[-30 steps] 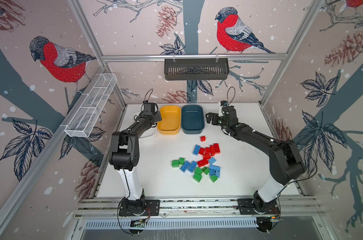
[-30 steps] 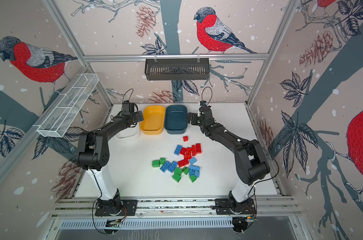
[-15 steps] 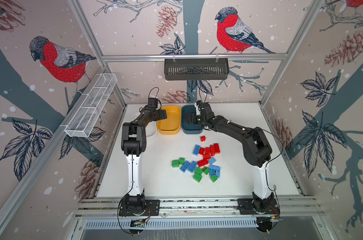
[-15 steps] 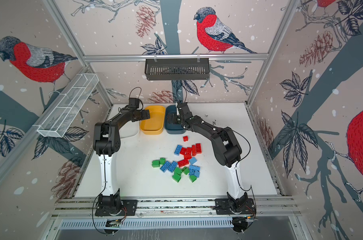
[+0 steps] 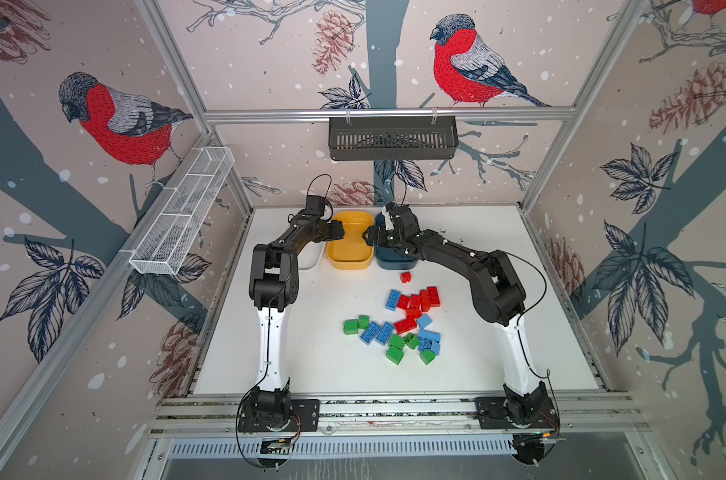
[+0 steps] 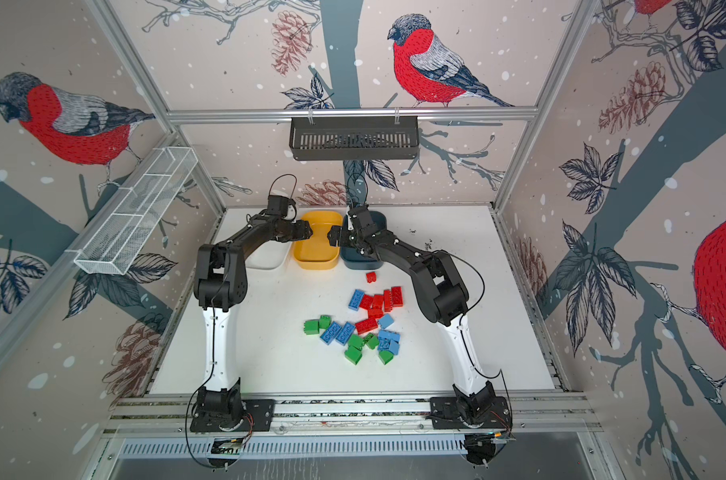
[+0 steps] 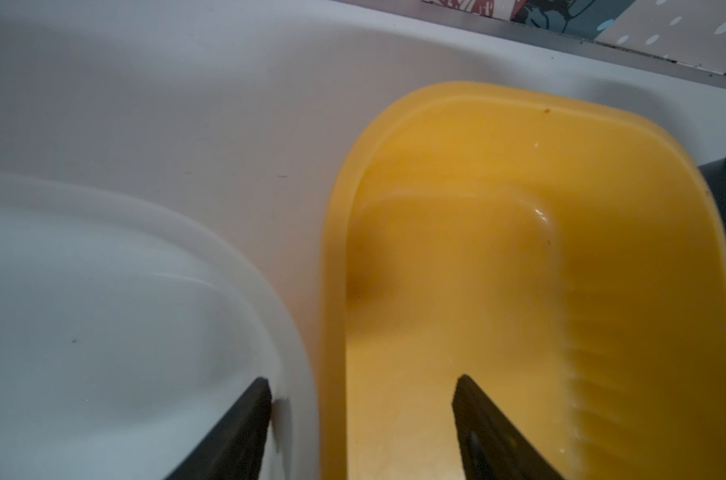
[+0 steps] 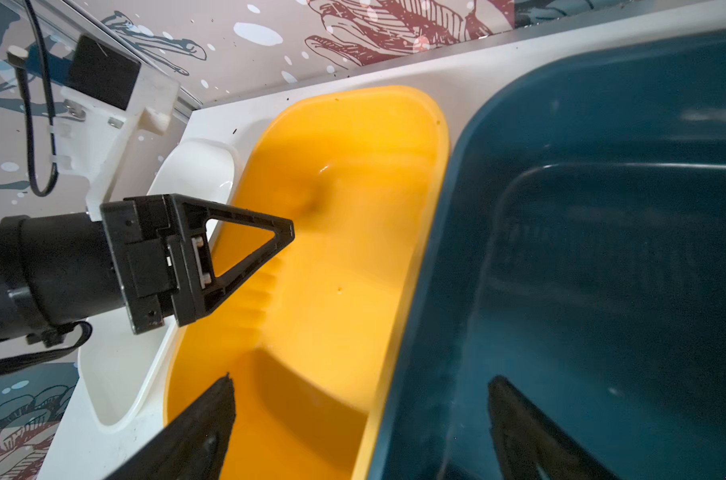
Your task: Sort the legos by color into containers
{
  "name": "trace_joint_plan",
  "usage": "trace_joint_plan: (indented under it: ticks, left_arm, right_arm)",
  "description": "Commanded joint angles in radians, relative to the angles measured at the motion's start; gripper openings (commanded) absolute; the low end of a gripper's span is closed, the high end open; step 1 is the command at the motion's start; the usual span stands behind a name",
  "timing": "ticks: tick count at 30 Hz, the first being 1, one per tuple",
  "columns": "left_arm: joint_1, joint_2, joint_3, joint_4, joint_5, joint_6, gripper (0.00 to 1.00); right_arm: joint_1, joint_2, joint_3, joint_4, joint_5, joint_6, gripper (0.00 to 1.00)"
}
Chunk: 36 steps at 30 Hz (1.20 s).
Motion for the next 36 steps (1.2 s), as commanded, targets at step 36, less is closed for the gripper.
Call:
trace_joint_plan:
  ticks: [36]
  left_arm:
    - [-0.153, -0.054, -0.142, 0.312, -0.009, -0.467, 0.86]
  right_arm:
    - [-0.189, -0.139, -0.193, -0.170, -0.082, -0.273, 0.96]
